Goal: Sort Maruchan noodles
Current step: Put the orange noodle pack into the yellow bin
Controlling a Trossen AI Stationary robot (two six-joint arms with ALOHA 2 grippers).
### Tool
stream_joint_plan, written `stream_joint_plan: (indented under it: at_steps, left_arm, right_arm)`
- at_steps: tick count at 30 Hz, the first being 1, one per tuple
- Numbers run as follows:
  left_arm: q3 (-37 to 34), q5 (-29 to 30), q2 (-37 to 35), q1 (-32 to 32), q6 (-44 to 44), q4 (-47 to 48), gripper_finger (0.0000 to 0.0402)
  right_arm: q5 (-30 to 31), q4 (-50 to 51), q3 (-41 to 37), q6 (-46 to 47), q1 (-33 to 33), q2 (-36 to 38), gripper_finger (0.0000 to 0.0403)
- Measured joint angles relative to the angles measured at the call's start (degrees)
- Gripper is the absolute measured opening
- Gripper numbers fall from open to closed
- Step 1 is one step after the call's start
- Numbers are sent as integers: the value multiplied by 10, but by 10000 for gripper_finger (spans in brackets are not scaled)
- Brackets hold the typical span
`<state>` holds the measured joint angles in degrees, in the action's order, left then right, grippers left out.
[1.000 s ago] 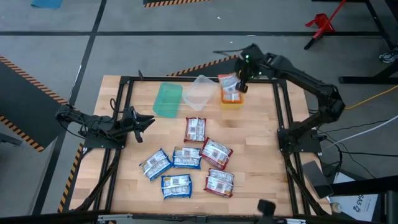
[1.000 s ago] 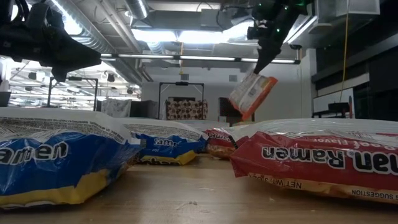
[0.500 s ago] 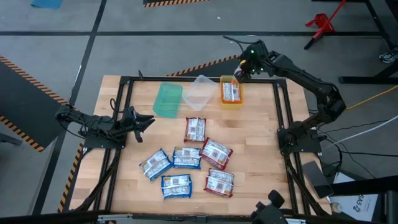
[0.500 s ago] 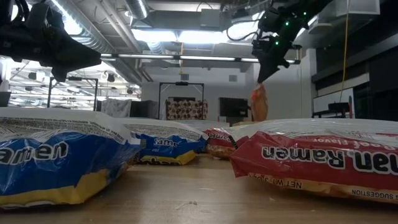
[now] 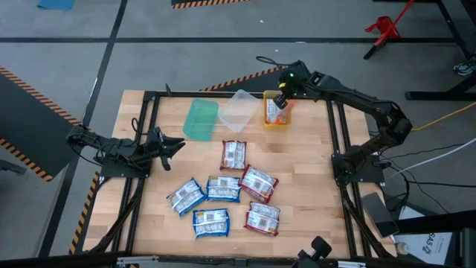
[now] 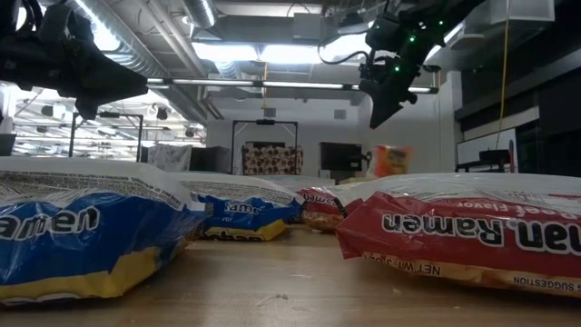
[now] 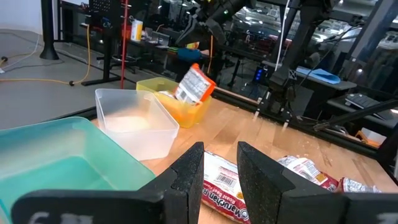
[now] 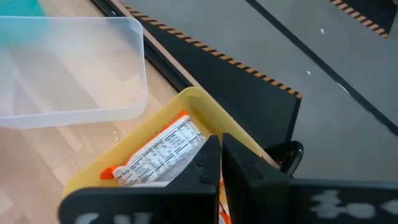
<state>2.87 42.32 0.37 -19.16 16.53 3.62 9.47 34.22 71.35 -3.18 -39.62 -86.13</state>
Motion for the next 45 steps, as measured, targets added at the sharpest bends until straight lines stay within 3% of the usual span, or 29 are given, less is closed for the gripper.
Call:
stream_joint_plan:
  at_steps: [4,8,16,22,26,32,38,45]
  left_arm:
    - [0,0,0,0,0,0,90]
    - [0,-4,0,0,0,0,90]
    - [0,-6,0,0,-1,2,90]
    - [0,-6,0,0,-1,2,90]
    - [0,-6,0,0,-1,2,90]
    - [0,-7,0,0,-1,2,90]
    - [0,-7,0,0,-1,2,90]
    - [0,-7,0,0,-1,2,90]
  right_arm:
    - [2,9,0,-4,0,0,1]
    - [5,86,0,-77,0,4,20]
    - [-34,194,0,-210,5,5,158]
    - [6,231,0,-223,25,5,237]
    - [20,251,0,-181,34,5,237]
    - [0,248,-25,-148,32,3,194]
    - [10,165,-65,-154,32,2,159]
    - [44,44,-66,-189,32,2,146]
